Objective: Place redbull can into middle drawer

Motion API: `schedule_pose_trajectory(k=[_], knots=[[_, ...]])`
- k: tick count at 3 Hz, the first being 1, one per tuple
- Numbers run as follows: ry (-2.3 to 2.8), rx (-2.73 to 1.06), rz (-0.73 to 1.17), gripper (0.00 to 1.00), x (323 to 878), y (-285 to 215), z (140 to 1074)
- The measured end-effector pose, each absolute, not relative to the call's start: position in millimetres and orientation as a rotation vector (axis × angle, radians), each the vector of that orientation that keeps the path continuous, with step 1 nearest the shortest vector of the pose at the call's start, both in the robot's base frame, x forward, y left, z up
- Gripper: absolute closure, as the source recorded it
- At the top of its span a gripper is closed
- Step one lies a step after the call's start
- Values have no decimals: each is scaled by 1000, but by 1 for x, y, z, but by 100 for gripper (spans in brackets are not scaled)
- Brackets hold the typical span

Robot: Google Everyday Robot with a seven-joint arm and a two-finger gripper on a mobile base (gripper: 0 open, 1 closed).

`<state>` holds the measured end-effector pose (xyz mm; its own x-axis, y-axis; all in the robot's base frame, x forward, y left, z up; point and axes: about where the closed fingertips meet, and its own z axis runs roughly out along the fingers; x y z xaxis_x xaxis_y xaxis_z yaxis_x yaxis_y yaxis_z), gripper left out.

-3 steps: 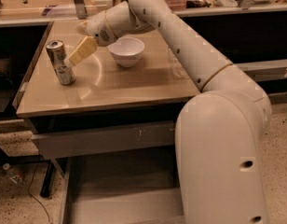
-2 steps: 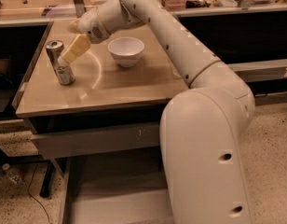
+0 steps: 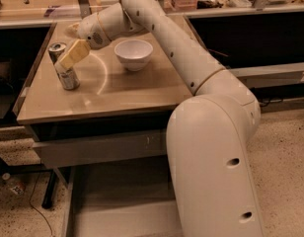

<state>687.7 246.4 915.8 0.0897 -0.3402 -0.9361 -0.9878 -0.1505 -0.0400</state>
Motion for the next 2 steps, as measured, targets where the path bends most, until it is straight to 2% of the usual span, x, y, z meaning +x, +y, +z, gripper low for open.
schedule_pose_trajectory(k=[2], knots=[[1321,-1605,1127,0,685,268,907]])
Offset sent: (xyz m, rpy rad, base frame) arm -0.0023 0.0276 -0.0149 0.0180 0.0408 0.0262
